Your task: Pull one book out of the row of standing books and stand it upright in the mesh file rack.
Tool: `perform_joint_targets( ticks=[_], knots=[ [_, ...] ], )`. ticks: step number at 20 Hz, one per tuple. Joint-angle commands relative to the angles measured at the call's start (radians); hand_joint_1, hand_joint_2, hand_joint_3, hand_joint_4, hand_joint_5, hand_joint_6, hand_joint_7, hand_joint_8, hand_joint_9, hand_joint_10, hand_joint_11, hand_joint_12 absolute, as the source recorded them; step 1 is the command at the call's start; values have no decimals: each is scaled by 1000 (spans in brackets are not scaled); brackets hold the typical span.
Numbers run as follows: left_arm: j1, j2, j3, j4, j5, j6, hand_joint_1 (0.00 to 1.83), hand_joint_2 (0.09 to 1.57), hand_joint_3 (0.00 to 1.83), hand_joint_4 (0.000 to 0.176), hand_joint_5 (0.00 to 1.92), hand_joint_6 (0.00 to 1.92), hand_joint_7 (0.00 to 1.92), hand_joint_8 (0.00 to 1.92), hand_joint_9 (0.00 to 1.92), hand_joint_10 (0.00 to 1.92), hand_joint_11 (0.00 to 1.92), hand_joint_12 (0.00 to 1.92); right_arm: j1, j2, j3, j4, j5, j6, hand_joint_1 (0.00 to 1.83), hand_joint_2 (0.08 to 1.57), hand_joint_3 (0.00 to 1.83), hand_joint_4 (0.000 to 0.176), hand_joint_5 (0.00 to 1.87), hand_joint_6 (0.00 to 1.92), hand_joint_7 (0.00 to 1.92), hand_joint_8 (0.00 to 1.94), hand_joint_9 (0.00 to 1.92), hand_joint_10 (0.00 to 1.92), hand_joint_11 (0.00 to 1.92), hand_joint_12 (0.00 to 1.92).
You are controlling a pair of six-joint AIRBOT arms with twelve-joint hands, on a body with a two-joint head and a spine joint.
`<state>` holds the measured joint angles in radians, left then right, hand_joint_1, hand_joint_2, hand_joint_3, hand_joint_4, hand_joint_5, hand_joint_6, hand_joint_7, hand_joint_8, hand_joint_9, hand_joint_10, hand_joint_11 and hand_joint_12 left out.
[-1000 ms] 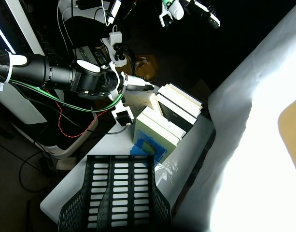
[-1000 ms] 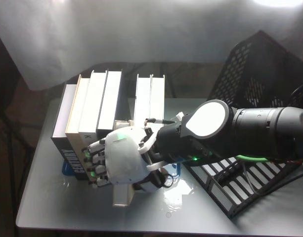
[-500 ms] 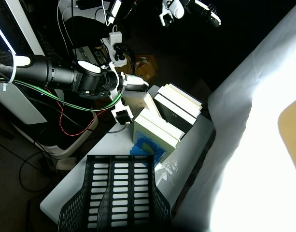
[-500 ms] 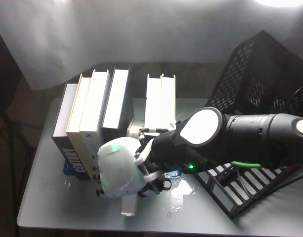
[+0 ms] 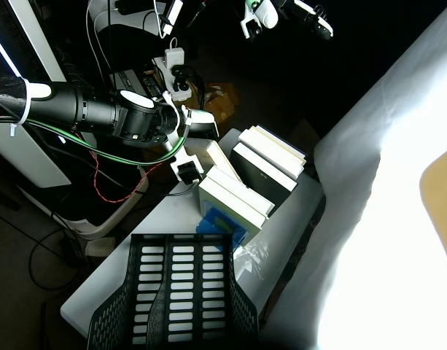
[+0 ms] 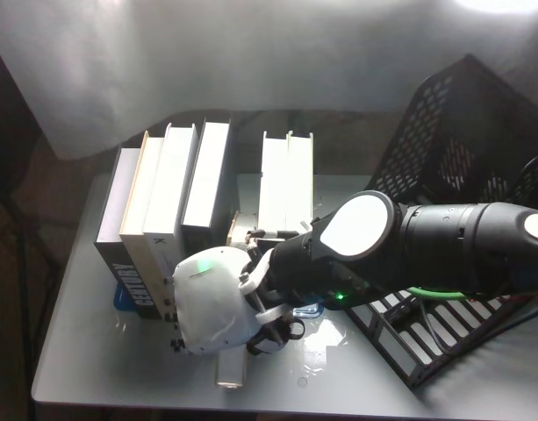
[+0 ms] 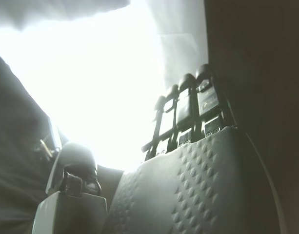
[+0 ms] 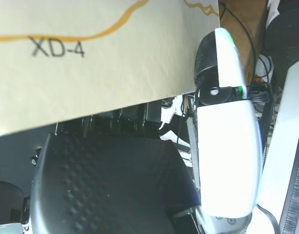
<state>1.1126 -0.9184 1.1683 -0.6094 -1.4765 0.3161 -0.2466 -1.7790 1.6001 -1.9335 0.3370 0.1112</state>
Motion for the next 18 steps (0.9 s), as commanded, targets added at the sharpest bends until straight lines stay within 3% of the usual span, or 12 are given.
perform_joint_targets(
  ticks=[1, 3, 4, 5, 6, 7, 8, 9, 11, 13, 15, 18],
  knots=[
    [0, 16, 0, -21, -132, -5, 36, 1290, 0, 0, 12, 5, 0, 0, 0, 0, 0, 0, -3, 19, 9, 22, -37, 22, 1223, 1260, 0, 0, 837, 1243, 900, 1303, 897, 1579, 771, 1913],
    [0, 17, -1, -21, -134, -5, 38, 1294, 1, 0, 15, 6, 0, 0, 0, 0, 0, 0, 2, 33, -4, 22, -20, 32, 1220, 1285, 0, 0, 859, 1070, 827, 1564, 991, 1831, 951, 1921],
    [0, 18, -2, -20, -133, -5, 44, 1298, 2, 0, 16, 6, 0, 0, 0, 0, 0, 0, 3, 33, -11, 22, -8, 39, 1136, 1275, 0, 0, 848, 1242, 1018, 1809, 992, 1834, 972, 1921],
    [0, 20, -2, -17, -130, -5, 49, 1304, 5, 0, 9, 3, 0, 0, 0, 0, 0, 0, 10, 33, -18, 22, 3, 47, 1172, 1258, 0, 0, 832, 1220, 903, 1393, 738, 1496, 593, 1910],
    [0, 24, -2, -11, -123, -5, 42, 1303, 4, 0, 2, 0, 0, 0, 0, 0, 0, 0, 19, 38, -28, 21, 11, 50, 1190, 1207, 0, 18, 890, 1175, 903, 1181, 686, 1247, 443, 1831],
    [-1, 28, -5, -6, -121, -5, 59, 1303, 3, 0, 6, 2, 0, 0, 0, 0, 0, 0, 30, 53, -40, 21, 17, 54, 1212, 1157, 0, 21, 961, 1078, 954, 1038, 736, 1093, 438, 1732],
    [-1, 29, -6, -6, -122, -5, 63, 1308, 5, 0, 9, 4, 0, 0, 0, 0, 0, 0, 39, 61, -47, 21, 21, 55, 1346, 1114, 0, 0, 1008, 900, 1041, 925, 837, 1254, 587, 1712],
    [-1, 29, -6, -6, -125, -5, 94, 1311, 5, 0, 18, 7, 0, 0, 0, 0, 0, 0, 57, 79, -57, 21, 40, 70, 1281, 1117, 0, 0, 1019, 744, 991, 1213, 891, 1432, 684, 1836],
    [-5, 30, -5, 2, -119, -5, 112, 1302, 0, 0, 31, 12, 0, 0, 0, 0, 0, 0, 83, 112, -74, 21, 69, 102, 1358, 1160, 3, 0, 866, 1045, 932, 1174, 759, 1443, 513, 1837],
    [-8, 30, -3, 15, -108, -5, 70, 1307, 2, 0, 8, 1, 0, 0, 0, 0, 0, 0, 106, 143, -92, 25, 87, 111, 1367, 1156, 0, 0, 833, 1025, 967, 1150, 788, 1420, 560, 1798],
    [-14, 29, -1, 19, -107, -5, 65, 1305, 1, 2, 8, 1, 0, 0, 0, 0, 0, 0, 127, 176, -111, 50, 98, 111, 1356, 1179, 4, 0, 785, 1189, 909, 1183, 750, 1447, 446, 1781],
    [-20, 27, 2, 26, -105, -5, 89, 1316, 4, 0, 1, 0, 0, 0, 0, 0, 0, 0, 168, 222, -136, 89, 126, 111, 1354, 1187, 0, 0, 775, 1205, 861, 1185, 790, 1467, 565, 1739]
  ],
)
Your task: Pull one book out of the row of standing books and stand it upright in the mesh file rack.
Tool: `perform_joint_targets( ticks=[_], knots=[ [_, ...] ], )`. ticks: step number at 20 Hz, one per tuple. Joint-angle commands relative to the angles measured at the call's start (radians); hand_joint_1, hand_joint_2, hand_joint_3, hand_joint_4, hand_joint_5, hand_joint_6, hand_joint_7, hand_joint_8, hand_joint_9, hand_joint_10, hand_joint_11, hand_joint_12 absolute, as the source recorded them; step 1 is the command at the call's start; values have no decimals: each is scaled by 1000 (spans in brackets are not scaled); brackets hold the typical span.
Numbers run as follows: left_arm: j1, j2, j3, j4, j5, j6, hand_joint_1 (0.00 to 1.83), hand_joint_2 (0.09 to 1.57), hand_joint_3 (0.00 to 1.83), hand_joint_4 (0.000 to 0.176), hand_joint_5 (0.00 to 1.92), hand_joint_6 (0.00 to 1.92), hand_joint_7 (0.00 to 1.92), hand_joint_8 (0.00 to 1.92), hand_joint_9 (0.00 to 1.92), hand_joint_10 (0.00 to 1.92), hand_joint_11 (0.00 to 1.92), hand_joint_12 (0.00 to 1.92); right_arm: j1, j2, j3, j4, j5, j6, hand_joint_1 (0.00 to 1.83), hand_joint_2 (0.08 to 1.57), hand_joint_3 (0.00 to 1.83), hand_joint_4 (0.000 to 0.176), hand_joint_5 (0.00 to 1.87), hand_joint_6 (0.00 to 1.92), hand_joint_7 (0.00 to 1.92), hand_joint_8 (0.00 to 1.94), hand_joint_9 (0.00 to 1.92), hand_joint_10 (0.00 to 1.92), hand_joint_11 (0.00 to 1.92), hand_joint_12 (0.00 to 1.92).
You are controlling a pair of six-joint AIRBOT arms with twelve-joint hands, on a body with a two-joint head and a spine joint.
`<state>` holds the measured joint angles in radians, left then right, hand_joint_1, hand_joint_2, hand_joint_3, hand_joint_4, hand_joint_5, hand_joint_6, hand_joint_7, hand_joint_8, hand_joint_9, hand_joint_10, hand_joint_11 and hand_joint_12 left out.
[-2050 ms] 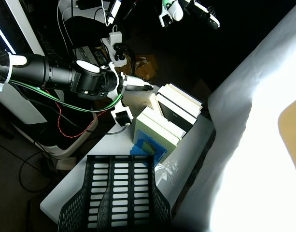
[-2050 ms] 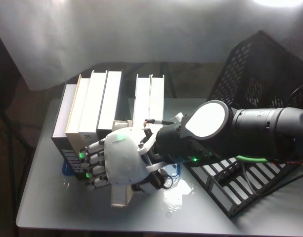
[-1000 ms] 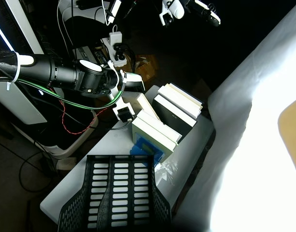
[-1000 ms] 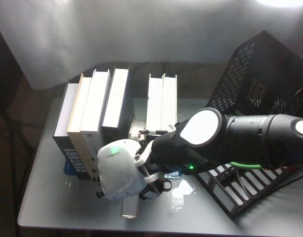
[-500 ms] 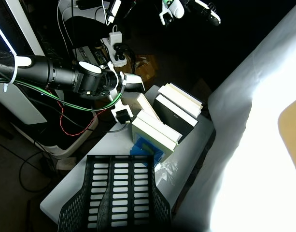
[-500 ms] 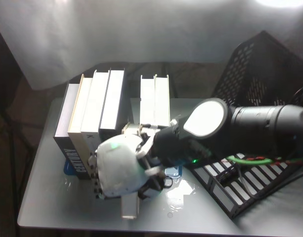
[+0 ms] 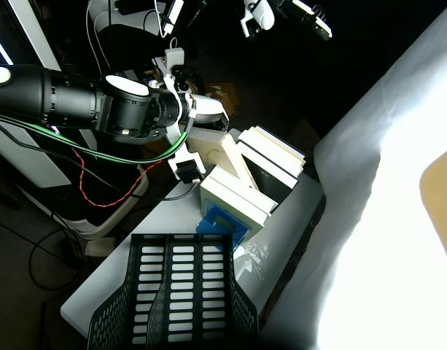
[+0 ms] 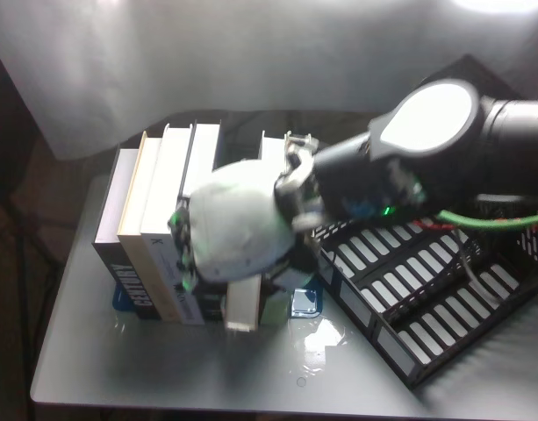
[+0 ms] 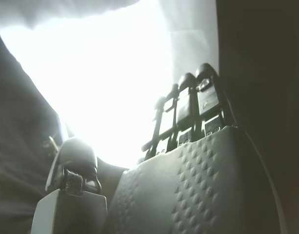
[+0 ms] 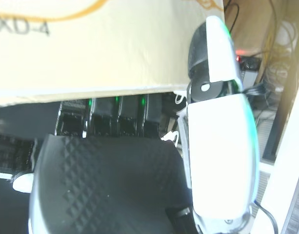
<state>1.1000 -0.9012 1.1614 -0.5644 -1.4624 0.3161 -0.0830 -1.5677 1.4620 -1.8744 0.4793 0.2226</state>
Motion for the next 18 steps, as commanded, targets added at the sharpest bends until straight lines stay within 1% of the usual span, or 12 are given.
perform_joint_targets(
  ticks=[1, 3, 4, 5, 6, 8, 10, 12, 13, 14, 17, 18],
  knots=[
    [-9, 9, 9, -17, -119, -5, 76, 1316, 3, 4, 0, 0, 0, 0, 0, 0, 0, 0, 18, 25, -7, 45, -6, 0, 1359, 1176, 0, 0, 787, 1184, 875, 1150, 823, 1432, 609, 1698],
    [-15, 6, 12, -13, -116, -5, 98, 1323, 5, 0, 0, 0, 0, 0, 0, 0, 0, 0, 44, 50, -22, 48, 19, 23, 1351, 1202, 6, 0, 743, 1162, 826, 1281, 767, 1549, 599, 1773],
    [-19, 4, 15, -10, -111, -5, 107, 1331, 6, 0, 0, 0, 0, 0, 0, 0, 0, 0, 59, 60, -24, 45, 43, 49, 1360, 1191, 0, 0, 782, 1049, 854, 1278, 819, 1546, 678, 1794],
    [-22, 3, 18, -5, -106, -5, 107, 1331, 6, 0, 0, 0, 0, 0, 0, 0, 0, 0, 73, 68, -24, 37, 62, 74, 1360, 1191, 0, 0, 782, 1049, 854, 1278, 819, 1546, 678, 1794],
    [-29, 1, 21, 3, -99, -5, 110, 1337, 8, 0, 0, 0, 0, 0, 0, 0, 0, 0, 86, 76, -24, 32, 76, 98, 1349, 1215, 5, 0, 724, 1135, 800, 1348, 754, 1604, 670, 1814],
    [-46, -4, 27, 16, -87, -5, 98, 1339, 6, 0, 8, 3, 0, 0, 0, 0, 0, 0, 114, 92, -23, 20, 90, 131, 1235, 1245, 8, 0, 694, 1179, 795, 1552, 844, 1715, 805, 1909],
    [-60, -7, 33, 26, -77, -5, 127, 1331, 1, 0, 7, 2, 0, 0, 0, 0, 0, 0, 136, 107, -23, 20, 98, 152, 1201, 1261, 5, 0, 682, 1214, 781, 1616, 815, 1781, 789, 1921],
    [-66, -9, 36, 31, -78, -5, 84, 1339, 4, 0, 1, 0, 0, 0, 0, 0, 0, 0, 151, 117, -18, 32, 100, 160, 1178, 1297, 9, 0, 654, 1238, 693, 1767, 873, 1915, 971, 1921],
    [-67, -11, 38, 33, -77, -5, 83, 1352, 10, 5, 0, 0, 0, 0, 0, 0, 0, 0, 152, 118, -13, 38, 100, 159, 1193, 1274, 0, 0, 687, 1215, 749, 1670, 864, 1887, 936, 1921],
    [-71, -13, 41, 38, -73, -5, 102, 1357, 10, 6, 0, 0, 0, 0, 0, 0, 0, 0, 152, 120, -8, 50, 105, 161, 1189, 1266, 0, 0, 704, 1232, 759, 1620, 741, 1818, 760, 1921],
    [-83, -14, 45, 42, -72, -5, 141, 1356, 5, 8, 0, 0, 0, 0, 0, 0, 0, 0, 152, 121, 5, 39, 107, 191, 1178, 1297, 6, 0, 637, 1278, 713, 1732, 825, 1913, 931, 1921],
    [-89, -14, 46, 44, -70, -5, 163, 1352, 2, 8, 0, 0, 0, 0, 0, 0, 0, 0, 152, 121, 12, 39, 106, 201, 1294, 1278, 2, 0, 631, 1367, 685, 1523, 704, 1731, 684, 1921]
  ],
)
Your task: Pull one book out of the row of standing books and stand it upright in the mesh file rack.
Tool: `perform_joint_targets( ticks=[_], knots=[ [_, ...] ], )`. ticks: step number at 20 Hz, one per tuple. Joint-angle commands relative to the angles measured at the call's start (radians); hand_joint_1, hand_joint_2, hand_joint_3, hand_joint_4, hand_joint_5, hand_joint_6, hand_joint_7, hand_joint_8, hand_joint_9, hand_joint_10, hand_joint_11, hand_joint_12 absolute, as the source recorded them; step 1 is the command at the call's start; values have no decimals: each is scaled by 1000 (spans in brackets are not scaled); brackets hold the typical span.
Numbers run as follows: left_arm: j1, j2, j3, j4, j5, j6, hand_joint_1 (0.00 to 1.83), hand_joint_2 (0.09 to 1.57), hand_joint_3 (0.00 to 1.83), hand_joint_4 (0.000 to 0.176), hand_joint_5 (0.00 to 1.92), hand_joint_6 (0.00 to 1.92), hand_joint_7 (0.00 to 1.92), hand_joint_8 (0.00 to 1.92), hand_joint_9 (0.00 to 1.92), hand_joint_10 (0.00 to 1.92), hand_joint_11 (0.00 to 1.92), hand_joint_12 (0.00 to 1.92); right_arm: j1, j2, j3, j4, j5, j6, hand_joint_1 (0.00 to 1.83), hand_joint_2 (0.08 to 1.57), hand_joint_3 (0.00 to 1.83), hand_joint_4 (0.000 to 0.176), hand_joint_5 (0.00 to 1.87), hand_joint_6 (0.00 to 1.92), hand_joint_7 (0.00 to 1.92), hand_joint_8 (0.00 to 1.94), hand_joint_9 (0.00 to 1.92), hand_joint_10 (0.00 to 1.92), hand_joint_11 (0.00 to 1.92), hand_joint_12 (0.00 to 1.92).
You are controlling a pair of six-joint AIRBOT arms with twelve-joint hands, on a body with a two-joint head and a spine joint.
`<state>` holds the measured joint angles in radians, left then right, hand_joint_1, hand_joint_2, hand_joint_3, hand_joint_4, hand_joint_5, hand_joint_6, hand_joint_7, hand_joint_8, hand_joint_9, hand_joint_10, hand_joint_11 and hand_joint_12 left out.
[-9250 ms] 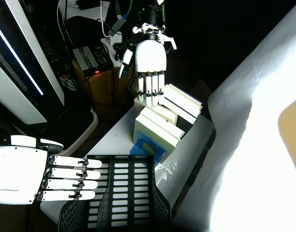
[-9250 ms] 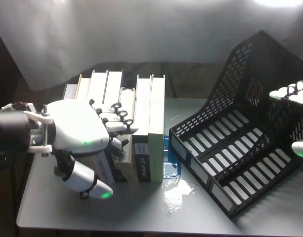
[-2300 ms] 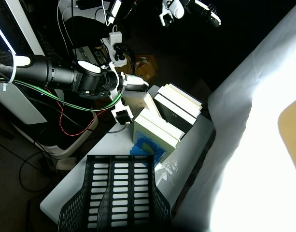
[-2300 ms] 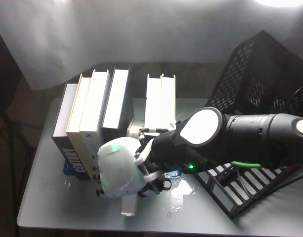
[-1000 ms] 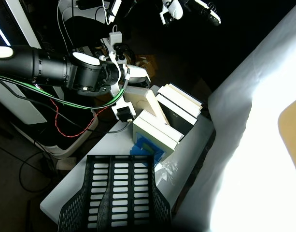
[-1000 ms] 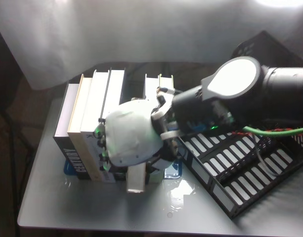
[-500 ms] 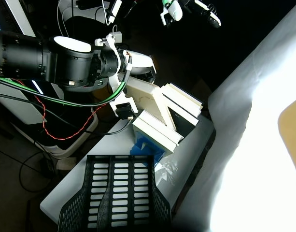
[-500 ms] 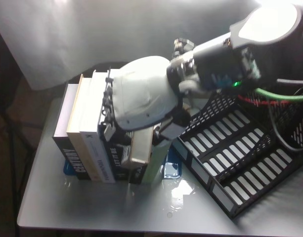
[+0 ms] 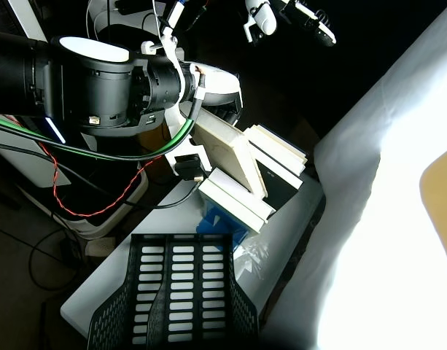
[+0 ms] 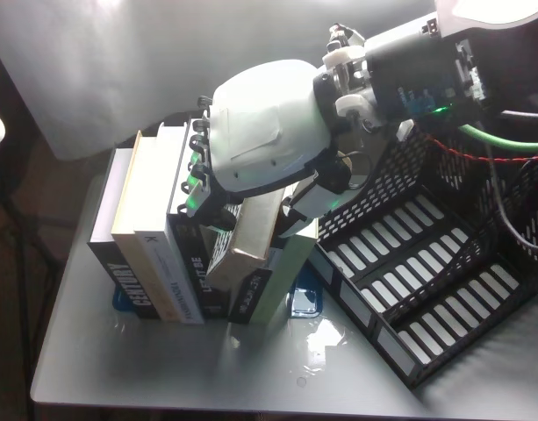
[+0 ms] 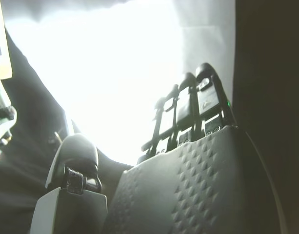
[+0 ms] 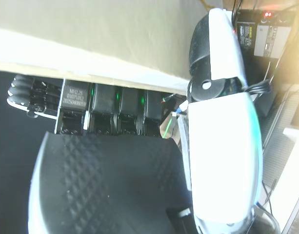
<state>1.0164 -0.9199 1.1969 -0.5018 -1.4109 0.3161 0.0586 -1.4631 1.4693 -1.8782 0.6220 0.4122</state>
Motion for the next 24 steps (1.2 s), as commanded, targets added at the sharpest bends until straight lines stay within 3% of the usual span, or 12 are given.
perform_joint_targets(
  ticks=[1, 3, 8, 9, 12, 14, 17, 19, 20, 22, 23, 24],
  knots=[
    [-13, 3, 13, -14, -114, -5, 200, 1348, 0, 1, 6, 2, 0, 0, 0, 0, 0, 0, 11, 16, 18, 44, -38, 28, 1304, 1273, 0, 0, 606, 1421, 720, 1432, 690, 1681, 594, 1921],
    [-30, 2, 14, 0, -103, -5, 168, 1342, 0, 6, 0, 0, 0, 0, 0, 0, 0, 0, 35, 25, 30, 48, -37, 62, 1186, 1286, 5, 0, 646, 1308, 737, 1657, 807, 1818, 811, 1921],
    [-37, -2, 18, 8, -98, -5, 138, 1348, 1, 0, 6, 2, 0, 0, 0, 0, 0, 0, 95, 64, 20, 77, -32, 65, 1188, 1257, 0, 0, 753, 1180, 745, 1627, 775, 1879, 787, 1921],
    [-36, -2, 19, 8, -98, -5, 138, 1344, 0, 0, 1, 0, 0, 0, 0, 0, 0, 0, 99, 66, 21, 81, -25, 65, 1197, 1259, 0, 0, 757, 1122, 732, 1685, 896, 1919, 978, 1921],
    [-52, -3, 21, 18, -86, -5, 182, 1347, 0, 0, 14, 5, 0, 0, 0, 0, 0, 0, 125, 93, 16, 87, -11, 100, 1200, 1247, 0, 0, 779, 1127, 746, 1639, 780, 1912, 781, 1921],
    [-65, -2, 18, 25, -81, -5, 178, 1345, 0, 0, 12, 3, 0, 0, 0, 0, 0, 0, 154, 109, 7, 86, -25, 103, 1190, 1271, 5, 0, 724, 1167, 713, 1714, 949, 1921, 1033, 1921],
    [-70, -4, 19, 35, -74, -5, 170, 1352, 2, 0, 0, 0, 0, 0, 0, 0, 0, 0, 182, 132, 7, 123, -45, 74, 1126, 1290, 4, 0, 757, 1381, 593, 1585, 358, 1627, 59, 1921],
    [-72, -3, 19, 37, -73, -5, 167, 1357, 4, 0, 0, 0, 0, 0, 0, 0, 0, 0, 201, 150, 7, 146, -58, 61, 1148, 1277, 0, 0, 812, 1334, 583, 1556, 315, 1624, 7, 1921],
    [-72, -3, 19, 38, -72, -5, 168, 1357, 4, 0, 0, 0, 0, 0, 0, 0, 0, 0, 219, 164, 6, 167, -65, 49, 1175, 1238, 0, 0, 814, 1191, 745, 1505, 605, 1724, 333, 1921],
    [-73, -3, 19, 39, -69, -5, 168, 1356, 3, 0, 0, 0, 0, 0, 0, 0, 0, 0, 242, 180, 2, 194, -73, 30, 1199, 1206, 0, 0, 850, 1095, 839, 1413, 728, 1682, 430, 1921],
    [-74, -3, 18, 41, -68, -5, 167, 1354, 2, 0, 0, 0, 0, 0, 0, 0, 0, 0, 257, 190, -2, 200, -77, 25, 1239, 1187, 0, 0, 855, 984, 911, 1410, 1165, 1910, 1098, 1921],
    [-75, -3, 18, 42, -66, -5, 166, 1354, 2, 0, 0, 0, 0, 0, 0, 0, 0, 0, 282, 205, -10, 212, -81, 14, 1158, 1171, 0, 0, 883, 1114, 1089, 1754, 1429, 1919, 1444, 1921]
  ],
)
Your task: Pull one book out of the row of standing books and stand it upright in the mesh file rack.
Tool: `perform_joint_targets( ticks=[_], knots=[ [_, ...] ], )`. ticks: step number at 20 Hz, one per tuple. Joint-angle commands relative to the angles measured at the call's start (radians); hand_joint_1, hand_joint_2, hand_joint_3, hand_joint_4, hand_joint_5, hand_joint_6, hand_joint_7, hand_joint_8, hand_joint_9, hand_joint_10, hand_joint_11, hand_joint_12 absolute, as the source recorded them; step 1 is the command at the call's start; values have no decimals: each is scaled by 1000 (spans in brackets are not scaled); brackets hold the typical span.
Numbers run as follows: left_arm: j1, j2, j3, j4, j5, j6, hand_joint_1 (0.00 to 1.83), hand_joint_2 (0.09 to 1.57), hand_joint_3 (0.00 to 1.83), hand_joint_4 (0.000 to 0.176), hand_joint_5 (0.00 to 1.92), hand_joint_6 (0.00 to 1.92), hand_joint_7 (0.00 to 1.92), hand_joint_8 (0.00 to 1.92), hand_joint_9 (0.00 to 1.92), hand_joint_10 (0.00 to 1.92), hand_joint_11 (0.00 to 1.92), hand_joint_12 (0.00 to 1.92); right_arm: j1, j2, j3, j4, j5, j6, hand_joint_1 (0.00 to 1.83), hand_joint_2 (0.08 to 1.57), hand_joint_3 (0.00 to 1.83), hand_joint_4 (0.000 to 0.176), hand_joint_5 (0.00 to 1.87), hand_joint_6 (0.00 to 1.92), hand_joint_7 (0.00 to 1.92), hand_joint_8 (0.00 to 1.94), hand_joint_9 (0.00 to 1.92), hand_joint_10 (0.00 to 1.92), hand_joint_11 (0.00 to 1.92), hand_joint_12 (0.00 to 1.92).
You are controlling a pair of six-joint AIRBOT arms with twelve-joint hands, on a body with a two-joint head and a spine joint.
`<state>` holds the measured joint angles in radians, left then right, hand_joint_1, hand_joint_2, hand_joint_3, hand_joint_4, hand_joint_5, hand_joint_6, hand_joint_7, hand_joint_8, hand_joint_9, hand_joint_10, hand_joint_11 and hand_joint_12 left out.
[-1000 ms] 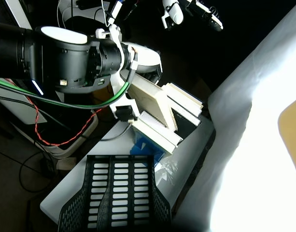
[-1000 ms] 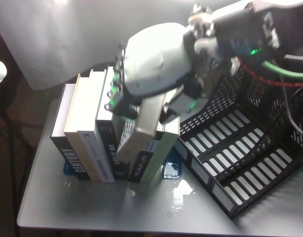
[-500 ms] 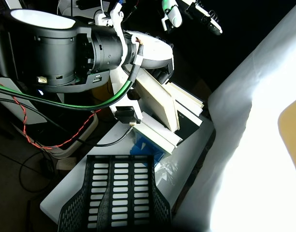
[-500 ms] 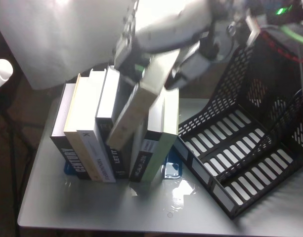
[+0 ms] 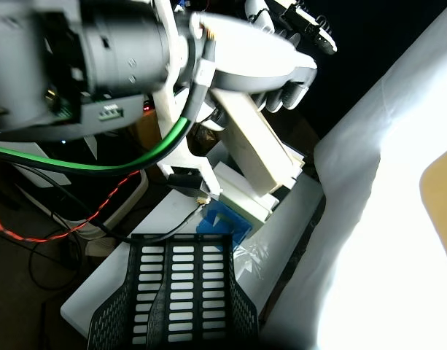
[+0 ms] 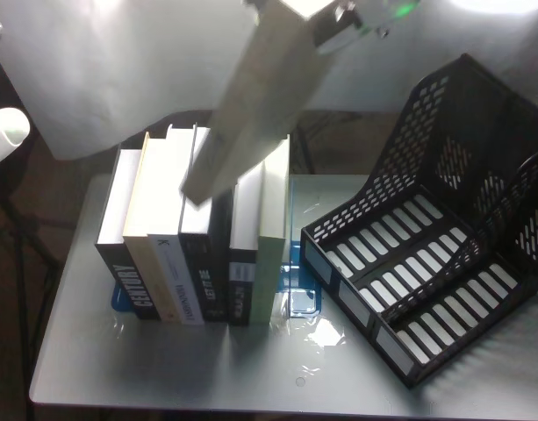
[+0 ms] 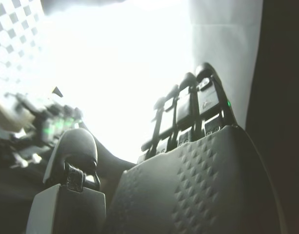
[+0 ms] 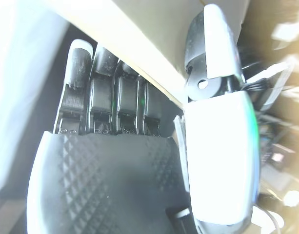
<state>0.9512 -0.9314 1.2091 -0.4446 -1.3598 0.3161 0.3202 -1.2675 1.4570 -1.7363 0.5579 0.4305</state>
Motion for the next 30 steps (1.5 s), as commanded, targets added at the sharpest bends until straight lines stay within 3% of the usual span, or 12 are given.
perform_joint_targets(
  ticks=[1, 2, 3, 5, 7, 9, 15, 18, 21, 24, 26, 30],
  knots=[
    [-9, 9, 6, -15, -116, -5, 164, 1351, 0, 0, 0, 0, 0, 0, 0, 0, 0, 0, 33, 17, -4, 72, -21, -12, 1139, 1169, 0, 0, 884, 1147, 1295, 1904, 1564, 1921, 1580, 1921],
    [-9, 9, 5, -15, -117, -5, 178, 1347, 0, 0, 0, 0, 0, 0, 0, 0, 0, 0, 53, 28, -15, 75, -30, -27, 1133, 1168, 0, 0, 882, 1155, 1176, 1934, 1322, 1921, 1307, 1921],
    [-10, 8, 5, -14, -116, -5, 170, 1343, 0, 0, 0, 0, 0, 0, 0, 0, 0, 0, 67, 38, -25, 71, -37, -34, 1205, 1193, 8, 0, 827, 1071, 919, 1588, 977, 1832, 830, 1921],
    [-10, 8, 4, -11, -114, -5, 165, 1350, 1, 0, 0, 0, 0, 0, 0, 0, 0, 0, 91, 60, -41, 61, -46, -35, 1142, 1186, 0, 0, 849, 1160, 996, 1683, 1094, 1915, 1010, 1921],
    [-10, 9, 2, -8, -115, -5, 177, 1348, 0, 8, 0, 0, 0, 0, 0, 0, 0, 0, 117, 87, -59, 46, -58, -35, 1205, 1201, 4, 0, 844, 1028, 854, 1581, 869, 1920, 770, 1921],
    [-10, 10, 0, -8, -117, -5, 184, 1352, 1, 12, 0, 0, 0, 0, 0, 0, 0, 0, 142, 109, -73, 37, -71, -36, 1187, 1192, 0, 0, 883, 1110, 808, 1367, 567, 1534, 102, 1921],
    [-15, 10, -2, -2, -109, -5, 131, 1353, 2, 13, 0, 0, 0, 0, 0, 0, 0, 0, 211, 169, -116, 3, -104, -43, 1216, 1205, 1, 0, 910, 961, 747, 1573, 563, 1787, 302, 1921],
    [-19, 11, -5, 1, -101, -5, 147, 1358, 3, 0, 0, 0, 0, 0, 0, 0, 0, 0, 255, 209, -157, -67, -138, -37, 1186, 1198, 1, 0, 929, 1116, 729, 1392, 545, 1465, 35, 1921],
    [-23, 10, -6, 3, -92, -5, 130, 1365, 5, 0, 0, 0, 0, 0, 0, 0, 0, 0, 294, 244, -182, -181, -151, 41, 1208, 1186, 0, 0, 862, 1043, 875, 1384, 741, 1586, 415, 1921],
    [-26, 11, -9, 4, -81, -5, 357, 1363, 0, 0, 44, 16, 0, 0, 0, 0, 0, 0, 305, 289, -203, -270, -167, 99, 1192, 1185, 0, 0, 845, 1132, 876, 1306, 686, 1408, 160, 1921],
    [-27, 11, -11, 7, -75, -5, 454, 1357, 0, 0, 67, 17, 0, 0, 0, 0, 0, 0, 305, 303, -207, -348, -170, 168, 1203, 1169, 0, 0, 831, 1156, 948, 1190, 831, 1277, 376, 1809],
    [-28, 13, -19, 11, -59, -5, 395, 1365, 0, 0, 79, 8, 0, 0, 0, 0, 0, 0, 303, 336, -222, -511, -175, 292, 1349, 1200, 1, 0, 736, 1247, 865, 1227, 746, 1506, 351, 1881]
  ],
)
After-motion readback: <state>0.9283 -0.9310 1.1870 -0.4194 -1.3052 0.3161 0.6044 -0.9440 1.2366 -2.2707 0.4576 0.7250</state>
